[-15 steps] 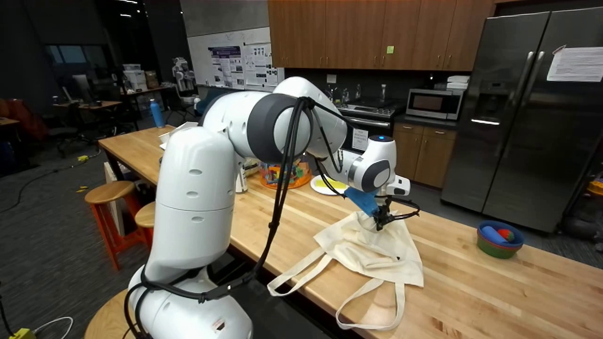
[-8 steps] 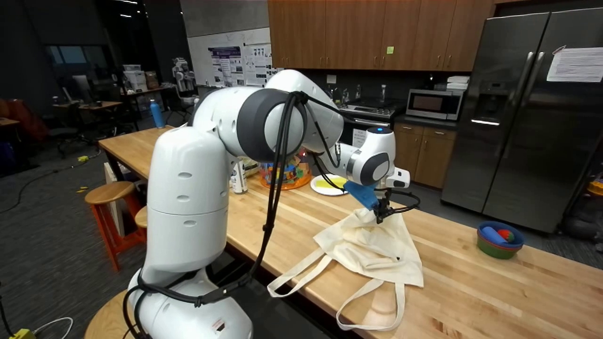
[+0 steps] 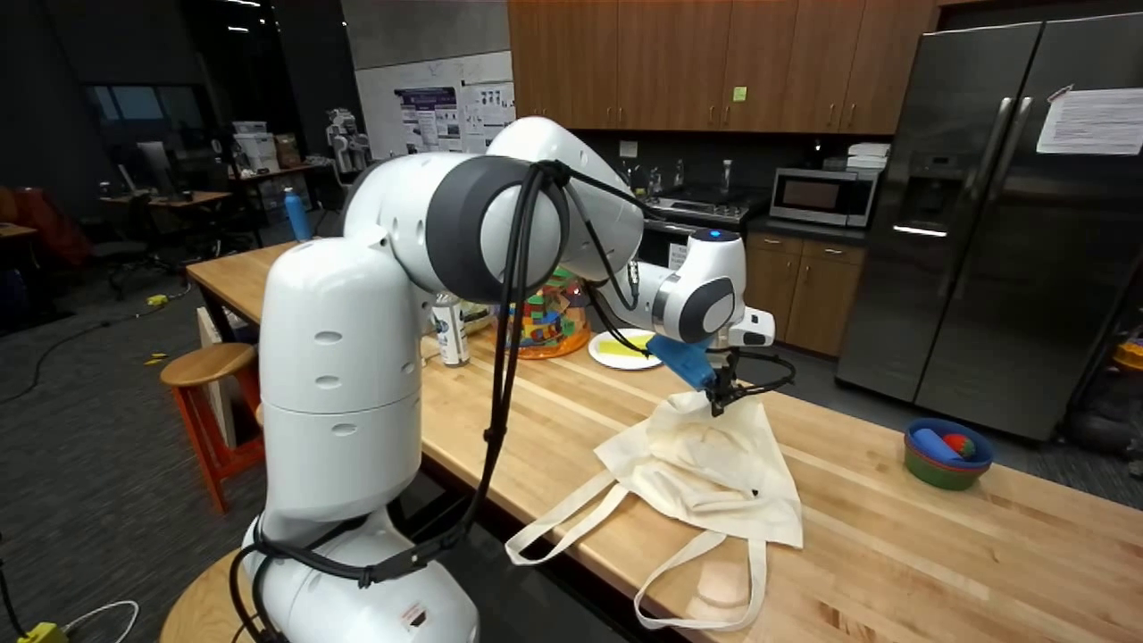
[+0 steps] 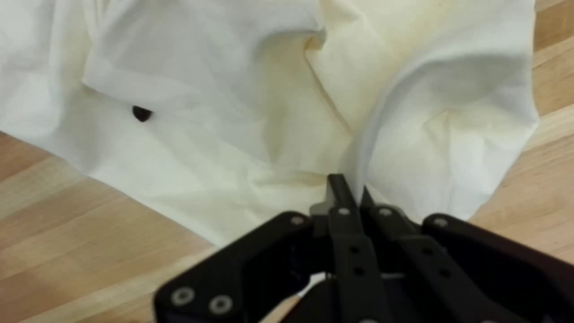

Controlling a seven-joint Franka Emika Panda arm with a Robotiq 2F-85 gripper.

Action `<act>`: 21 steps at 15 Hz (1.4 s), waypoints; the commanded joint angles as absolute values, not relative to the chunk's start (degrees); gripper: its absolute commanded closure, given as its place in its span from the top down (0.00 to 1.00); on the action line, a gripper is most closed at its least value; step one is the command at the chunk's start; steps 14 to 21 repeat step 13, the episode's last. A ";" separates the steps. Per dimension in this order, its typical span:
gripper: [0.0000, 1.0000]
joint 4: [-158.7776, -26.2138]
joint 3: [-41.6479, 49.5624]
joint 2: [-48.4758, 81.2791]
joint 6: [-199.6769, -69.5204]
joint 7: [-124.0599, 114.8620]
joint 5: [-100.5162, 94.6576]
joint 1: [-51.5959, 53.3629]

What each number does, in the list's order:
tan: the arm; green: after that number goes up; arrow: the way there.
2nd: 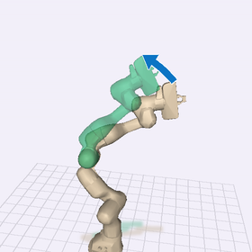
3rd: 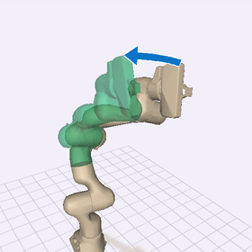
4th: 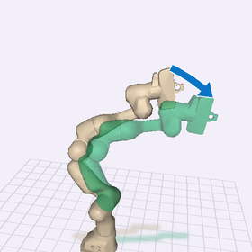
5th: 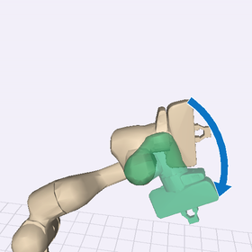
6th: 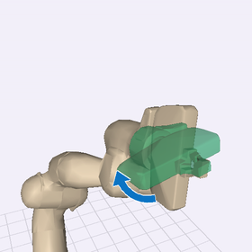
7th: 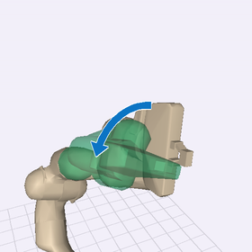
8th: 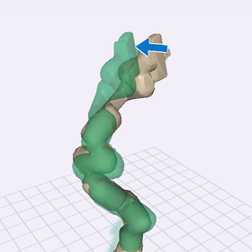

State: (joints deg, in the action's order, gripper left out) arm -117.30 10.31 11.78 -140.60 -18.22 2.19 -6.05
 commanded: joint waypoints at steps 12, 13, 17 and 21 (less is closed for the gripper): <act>0.27 -118.94 9.56 9.90 -140.44 -17.24 2.14 -6.33; 0.27 -118.94 9.56 9.90 -140.44 -17.24 2.14 -6.33; 0.27 -118.94 9.56 9.90 -140.44 -17.24 2.14 -6.33; 0.27 -118.94 9.56 9.90 -140.44 -17.24 2.14 -6.33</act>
